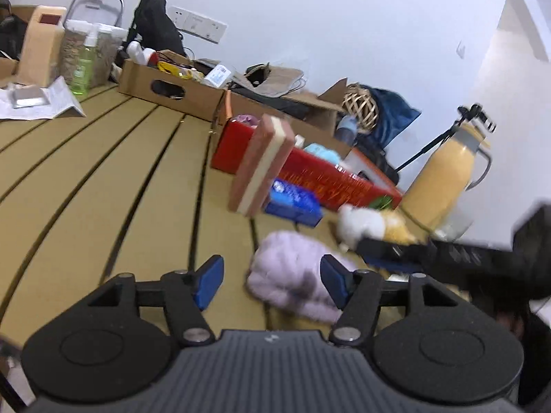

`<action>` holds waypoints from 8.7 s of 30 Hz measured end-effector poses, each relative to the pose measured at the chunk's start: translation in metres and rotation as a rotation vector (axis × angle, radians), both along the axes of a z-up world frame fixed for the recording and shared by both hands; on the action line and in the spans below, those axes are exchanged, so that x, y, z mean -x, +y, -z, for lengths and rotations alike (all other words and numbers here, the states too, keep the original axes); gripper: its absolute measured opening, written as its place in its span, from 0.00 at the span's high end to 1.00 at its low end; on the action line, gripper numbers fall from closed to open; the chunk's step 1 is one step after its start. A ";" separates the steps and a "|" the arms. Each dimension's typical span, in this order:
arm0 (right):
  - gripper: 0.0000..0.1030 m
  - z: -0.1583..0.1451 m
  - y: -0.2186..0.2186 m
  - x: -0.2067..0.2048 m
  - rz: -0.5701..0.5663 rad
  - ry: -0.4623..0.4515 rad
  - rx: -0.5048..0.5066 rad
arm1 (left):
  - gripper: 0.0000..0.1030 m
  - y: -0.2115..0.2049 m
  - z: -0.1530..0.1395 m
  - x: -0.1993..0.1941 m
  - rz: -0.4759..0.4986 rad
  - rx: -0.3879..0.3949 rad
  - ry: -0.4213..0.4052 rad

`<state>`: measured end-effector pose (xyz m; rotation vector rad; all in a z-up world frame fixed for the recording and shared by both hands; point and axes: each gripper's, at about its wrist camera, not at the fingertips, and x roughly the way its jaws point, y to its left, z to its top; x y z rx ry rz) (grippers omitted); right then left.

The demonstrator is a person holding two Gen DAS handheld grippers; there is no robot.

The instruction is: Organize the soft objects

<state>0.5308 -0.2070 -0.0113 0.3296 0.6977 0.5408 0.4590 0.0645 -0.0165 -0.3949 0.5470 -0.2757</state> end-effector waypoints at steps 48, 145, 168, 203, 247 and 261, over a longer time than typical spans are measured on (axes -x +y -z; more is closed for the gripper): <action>0.81 -0.015 0.024 -0.322 -0.029 0.172 0.238 | 0.42 -0.056 -0.056 -0.375 0.187 -0.135 0.401; 0.82 0.025 -0.030 0.009 0.109 -0.106 0.328 | 0.16 -0.105 0.002 -0.062 -0.016 -0.358 0.004; 0.85 -0.015 -0.036 -0.053 0.145 -0.211 0.238 | 0.26 -0.109 -0.005 -0.134 -0.010 -0.360 -0.056; 0.85 -0.034 -0.051 -0.046 0.149 -0.237 0.178 | 0.26 -0.127 -0.015 -0.129 -0.012 -0.415 -0.075; 0.28 -0.136 -0.085 -0.028 0.109 -0.242 0.212 | 0.00 -0.036 -0.142 -0.004 -0.110 -0.439 -0.290; 0.10 -0.092 -0.067 0.245 0.238 -0.466 0.271 | 0.00 -0.042 -0.069 0.208 -0.138 -0.331 -0.315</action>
